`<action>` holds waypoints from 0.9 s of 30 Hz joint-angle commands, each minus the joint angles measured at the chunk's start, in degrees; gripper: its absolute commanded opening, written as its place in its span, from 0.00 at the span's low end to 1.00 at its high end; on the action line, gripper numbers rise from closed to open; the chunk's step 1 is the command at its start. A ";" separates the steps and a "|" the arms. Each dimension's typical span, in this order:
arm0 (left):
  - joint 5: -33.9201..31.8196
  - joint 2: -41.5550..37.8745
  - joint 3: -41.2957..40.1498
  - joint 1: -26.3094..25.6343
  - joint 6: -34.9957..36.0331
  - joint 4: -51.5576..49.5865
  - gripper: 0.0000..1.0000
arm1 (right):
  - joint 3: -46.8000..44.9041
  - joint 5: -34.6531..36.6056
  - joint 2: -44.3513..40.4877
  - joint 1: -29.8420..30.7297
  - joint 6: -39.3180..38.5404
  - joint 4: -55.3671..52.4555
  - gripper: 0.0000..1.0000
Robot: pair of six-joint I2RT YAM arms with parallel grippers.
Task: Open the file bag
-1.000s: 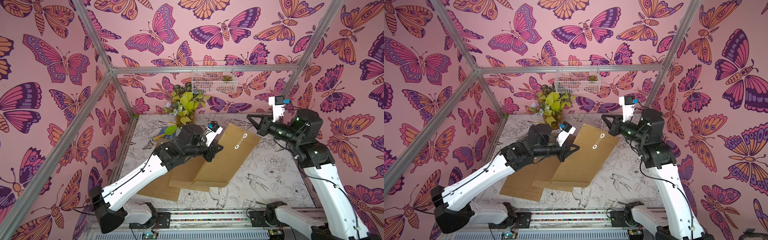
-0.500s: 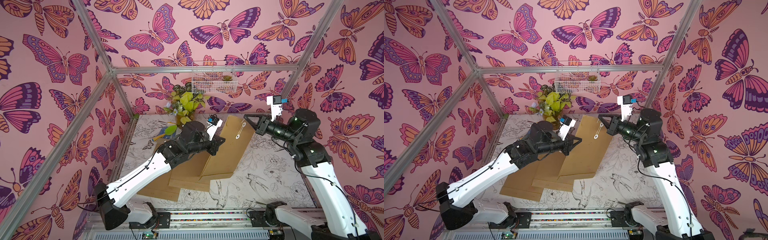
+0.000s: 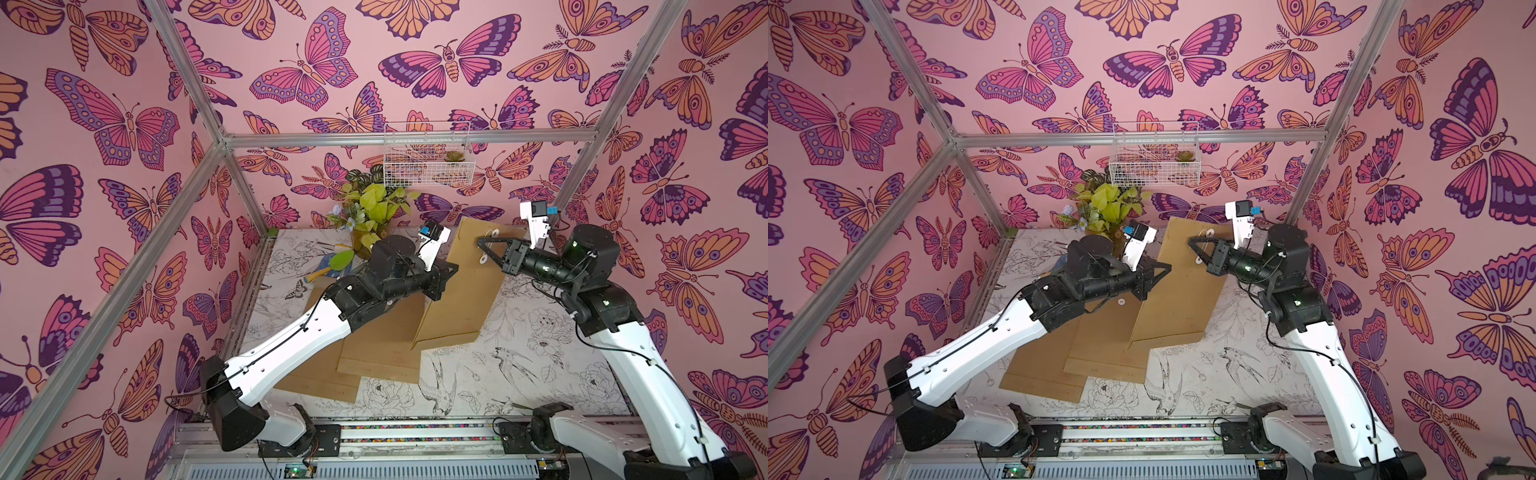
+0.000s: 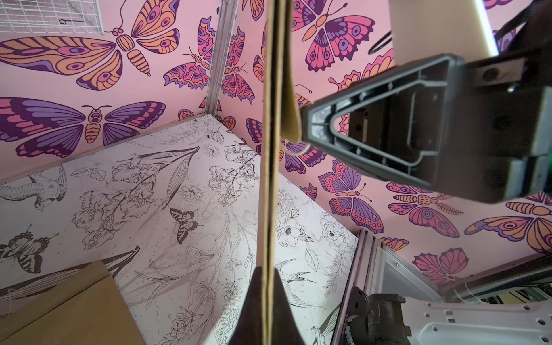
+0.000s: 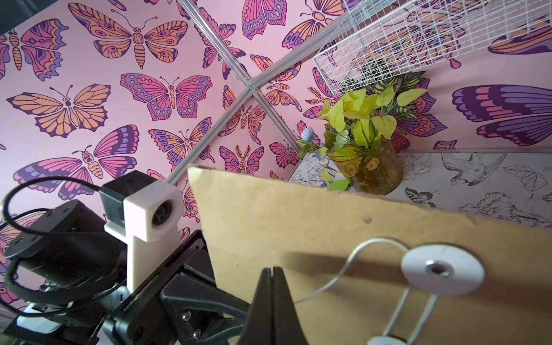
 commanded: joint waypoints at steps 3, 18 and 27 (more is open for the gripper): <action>-3.00 -1.15 1.02 -0.32 -0.02 2.14 0.00 | -1.39 -1.00 -2.64 0.41 -0.60 -0.25 0.00; -4.91 -4.71 -0.76 -0.24 0.03 2.11 0.00 | -8.18 0.25 -5.73 0.41 -0.22 1.99 0.00; -6.41 -7.16 -2.75 -0.32 -0.22 2.51 0.00 | -10.08 0.93 -6.30 0.41 -0.92 0.66 0.00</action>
